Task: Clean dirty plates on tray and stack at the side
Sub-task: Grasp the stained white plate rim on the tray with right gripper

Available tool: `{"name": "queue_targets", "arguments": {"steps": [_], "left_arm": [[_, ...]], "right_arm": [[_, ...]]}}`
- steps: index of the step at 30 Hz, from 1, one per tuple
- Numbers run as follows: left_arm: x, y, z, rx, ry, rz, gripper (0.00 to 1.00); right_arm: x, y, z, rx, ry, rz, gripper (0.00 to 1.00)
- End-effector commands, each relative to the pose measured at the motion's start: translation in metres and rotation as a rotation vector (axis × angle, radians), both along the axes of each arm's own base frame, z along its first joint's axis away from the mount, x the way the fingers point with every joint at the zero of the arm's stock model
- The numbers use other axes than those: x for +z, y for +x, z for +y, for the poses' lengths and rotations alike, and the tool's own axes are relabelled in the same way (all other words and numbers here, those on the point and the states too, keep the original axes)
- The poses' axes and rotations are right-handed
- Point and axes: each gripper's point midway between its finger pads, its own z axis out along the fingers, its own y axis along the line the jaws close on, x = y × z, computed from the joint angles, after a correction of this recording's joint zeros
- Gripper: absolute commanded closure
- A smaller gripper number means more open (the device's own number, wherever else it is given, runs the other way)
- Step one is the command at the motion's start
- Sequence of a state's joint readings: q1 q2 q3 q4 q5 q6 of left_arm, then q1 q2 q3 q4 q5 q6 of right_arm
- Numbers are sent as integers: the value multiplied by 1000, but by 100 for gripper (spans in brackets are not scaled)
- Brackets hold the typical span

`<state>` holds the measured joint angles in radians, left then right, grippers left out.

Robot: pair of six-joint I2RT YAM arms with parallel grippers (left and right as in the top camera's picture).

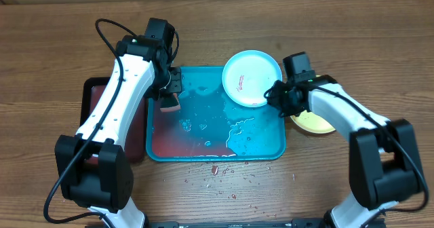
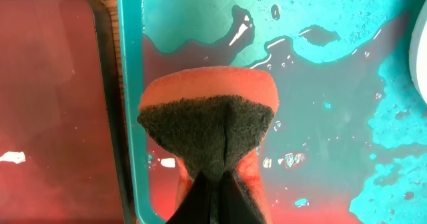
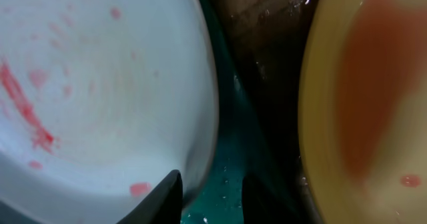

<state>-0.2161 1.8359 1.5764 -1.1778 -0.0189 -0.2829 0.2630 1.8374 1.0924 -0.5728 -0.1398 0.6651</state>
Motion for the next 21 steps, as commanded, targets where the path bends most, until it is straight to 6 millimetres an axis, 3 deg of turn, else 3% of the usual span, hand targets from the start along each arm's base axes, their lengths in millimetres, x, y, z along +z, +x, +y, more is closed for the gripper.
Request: {"name": "queue_targets", "arguments": {"steps": [1,5,9,14,16,21], "left_arm": [[-4,-1,-3,6,-10,11,96],[-4,-1,-3,6,-11,11,96],[-4,-2,-2,6,-10,15,96],[-4,-1,-3,6,-10,13,96],[-4,-1,-3,6,-11,10,96],[-4,-1,-3,6,-11,11,96]], "right_arm": [[4,4,11,43,-5,-27,75],[2,-11,34,159,-8,-10,80],[0,-54,66,330,34,91,84],[4,-85,82,424,36,175,84],[9,-88,85,458,28,179,83],[23,-65,79,544,-50,92,58]]}}
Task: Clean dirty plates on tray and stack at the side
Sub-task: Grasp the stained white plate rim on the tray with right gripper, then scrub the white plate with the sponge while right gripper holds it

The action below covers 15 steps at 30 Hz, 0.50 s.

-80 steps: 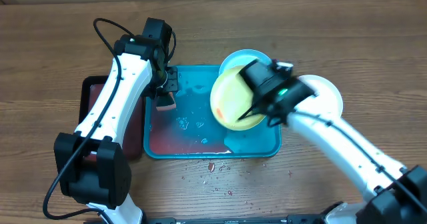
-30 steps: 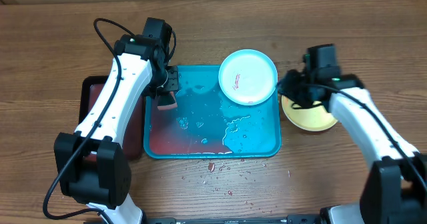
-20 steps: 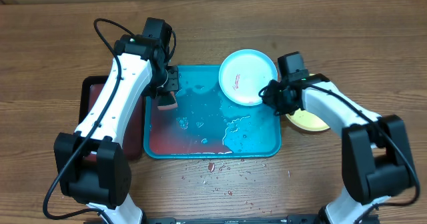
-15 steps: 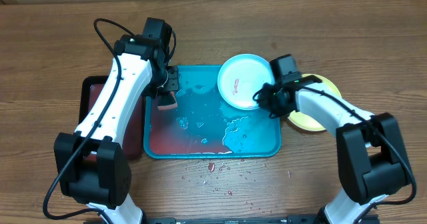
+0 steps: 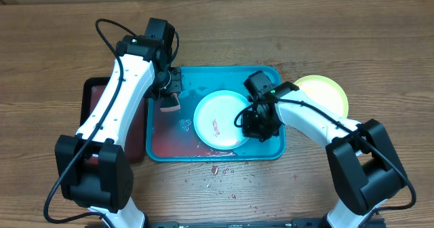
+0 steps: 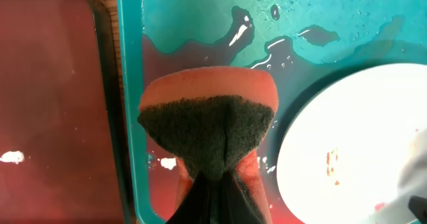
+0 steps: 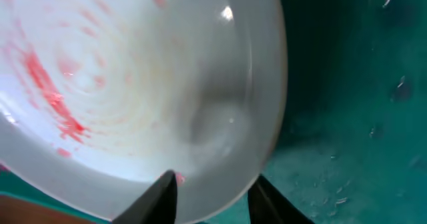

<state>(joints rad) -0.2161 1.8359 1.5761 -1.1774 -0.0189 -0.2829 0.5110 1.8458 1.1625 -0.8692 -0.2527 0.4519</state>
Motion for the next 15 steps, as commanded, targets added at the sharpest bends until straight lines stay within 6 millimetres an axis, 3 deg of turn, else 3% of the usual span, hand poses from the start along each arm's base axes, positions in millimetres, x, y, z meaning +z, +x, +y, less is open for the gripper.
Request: {"name": "queue_targets", "arguments": {"steps": [1,5,11,13,15], "left_arm": [[-4,-1,-3,6,-11,12,96],[-4,-1,-3,6,-12,11,96],[-4,-1,-3,6,-16,12,95],[-4,-1,-4,5,-19,13,96],[-4,-1,-4,5,-18,13,96]], "right_arm": [[18,34,-4,88,-36,-147,55],[18,66,-23,131,-149,-293,51],[3,86,-19,228,-149,-357,52],[-6,83,-16,246,-134,-335,57],[-12,79,-13,251,-117,-307,68]]}}
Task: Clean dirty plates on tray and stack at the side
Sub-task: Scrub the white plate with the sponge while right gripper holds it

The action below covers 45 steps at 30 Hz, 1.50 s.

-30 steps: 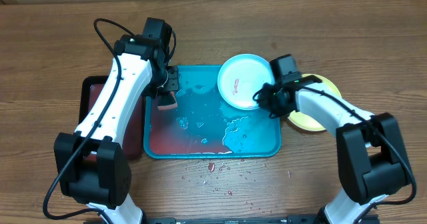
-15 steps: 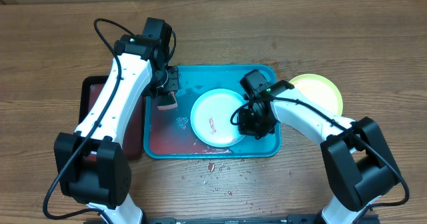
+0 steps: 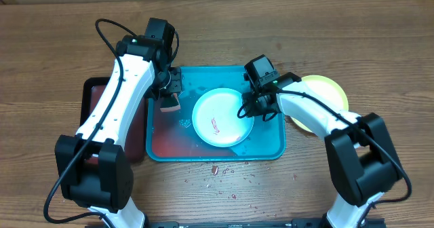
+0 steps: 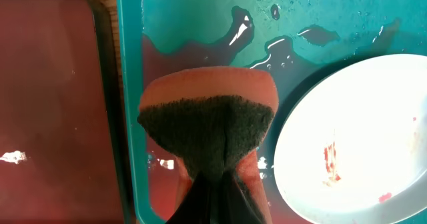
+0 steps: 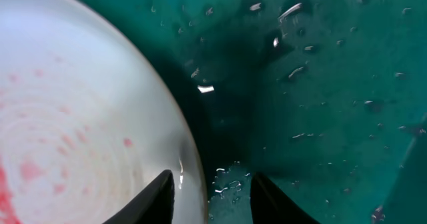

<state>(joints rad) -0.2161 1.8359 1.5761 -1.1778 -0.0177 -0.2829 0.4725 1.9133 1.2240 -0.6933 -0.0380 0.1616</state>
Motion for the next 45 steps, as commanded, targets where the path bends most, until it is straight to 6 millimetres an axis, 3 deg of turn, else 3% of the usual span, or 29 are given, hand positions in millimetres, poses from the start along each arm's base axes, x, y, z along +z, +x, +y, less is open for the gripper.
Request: {"name": "queue_targets", "arguments": {"steps": [1,6,16,27,34,39,42,45], "left_arm": [[-4,-1,-4,5,-17,12,96],[-4,0,-4,5,-18,9,96],[-9,-3,-24,-37,-62,12,96],[-55,-16,-84,-274,-107,-42,96],[-93,-24,-53,-262,74,-65,96],[-103,-14,-26,-213,179,-119,96],[-103,-9,-26,-199,146,-131,96],[-105,-16,-47,-230,21,-98,96]], "right_arm": [[-6,1,3,40,0,15,74],[-8,-5,1,-4,-2,51,96],[-8,-35,30,-417,190,282,96],[-17,-45,45,-423,210,286,96],[-17,-44,46,-419,212,284,96],[-17,-44,46,-419,212,284,96],[-17,-44,46,-419,212,284,96],[-17,-44,46,-419,212,284,96]]}}
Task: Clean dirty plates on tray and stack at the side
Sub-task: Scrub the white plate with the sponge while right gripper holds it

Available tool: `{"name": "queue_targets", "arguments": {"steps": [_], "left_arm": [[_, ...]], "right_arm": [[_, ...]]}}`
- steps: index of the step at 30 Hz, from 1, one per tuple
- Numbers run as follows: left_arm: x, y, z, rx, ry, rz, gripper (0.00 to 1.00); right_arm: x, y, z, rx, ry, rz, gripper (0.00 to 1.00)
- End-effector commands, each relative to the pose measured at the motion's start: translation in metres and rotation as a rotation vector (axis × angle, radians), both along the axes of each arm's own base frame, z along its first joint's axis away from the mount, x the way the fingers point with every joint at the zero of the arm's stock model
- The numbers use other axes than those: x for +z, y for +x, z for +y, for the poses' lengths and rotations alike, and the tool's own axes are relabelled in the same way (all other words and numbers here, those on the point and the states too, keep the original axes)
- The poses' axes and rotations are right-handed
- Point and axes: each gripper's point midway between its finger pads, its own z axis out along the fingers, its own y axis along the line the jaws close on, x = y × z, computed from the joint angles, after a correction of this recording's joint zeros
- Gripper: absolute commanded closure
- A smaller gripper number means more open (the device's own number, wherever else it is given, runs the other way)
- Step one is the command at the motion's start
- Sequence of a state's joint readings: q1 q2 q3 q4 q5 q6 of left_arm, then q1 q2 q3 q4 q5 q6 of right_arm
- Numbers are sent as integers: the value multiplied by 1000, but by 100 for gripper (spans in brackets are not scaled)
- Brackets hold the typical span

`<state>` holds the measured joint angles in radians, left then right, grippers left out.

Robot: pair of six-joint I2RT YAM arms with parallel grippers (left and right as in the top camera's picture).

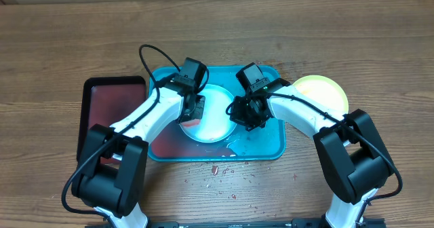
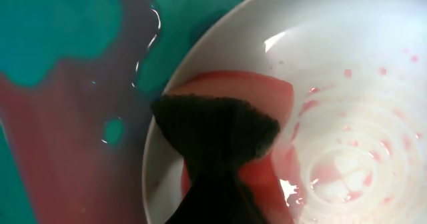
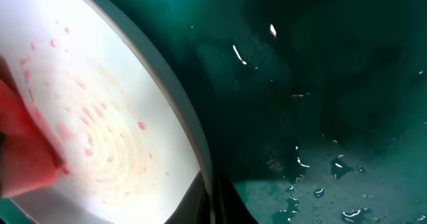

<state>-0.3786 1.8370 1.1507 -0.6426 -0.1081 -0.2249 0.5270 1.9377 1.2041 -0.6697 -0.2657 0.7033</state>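
A white plate with faint pink smears lies in the middle of the teal tray. My left gripper is shut on an orange sponge with a dark scouring side, and the sponge presses on the plate's left part. My right gripper is shut on the plate's right rim; in the right wrist view the rim runs between the jaws of that gripper. The sponge shows at that view's left edge.
A yellow plate lies on the table right of the tray. A dark red tray sits to the left. Reddish water pools in the teal tray's front left. Red crumbs dot the table in front.
My left gripper has moved right with the sponge, from the tray's left edge onto the plate. My right gripper, open at the plate's right rim before, is now shut on it.
The white plate lay at the tray's back right corner with my right gripper open at its rim, the sponge held at the tray's left edge. Then the plate lay in the tray's middle. Now the rim is pinched and the sponge is on the plate.
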Motion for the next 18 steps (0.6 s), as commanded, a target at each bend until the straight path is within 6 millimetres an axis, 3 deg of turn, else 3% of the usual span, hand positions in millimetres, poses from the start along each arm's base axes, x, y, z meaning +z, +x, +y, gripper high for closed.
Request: {"name": "queue_targets", "arguments": {"steps": [1,5,9,12,18], "left_arm": [[-7,-11,-14,-64,-98,61,96],[-1,-44,-64,-264,-335,183,96],[-2,-69,-76,-321,-325,255,96],[-5,-56,-74,-324,-246,184,96],[0,-5,-60,-256,-120,-30,96]], "right_arm": [[-10,-10,-3,3,-26,28,96],[-10,-9,-3,3,-26,28,96],[-10,-9,-3,3,-25,28,96],[-10,-9,-3,3,-25,28,96],[-10,-10,-3,3,-26,29,96]]}}
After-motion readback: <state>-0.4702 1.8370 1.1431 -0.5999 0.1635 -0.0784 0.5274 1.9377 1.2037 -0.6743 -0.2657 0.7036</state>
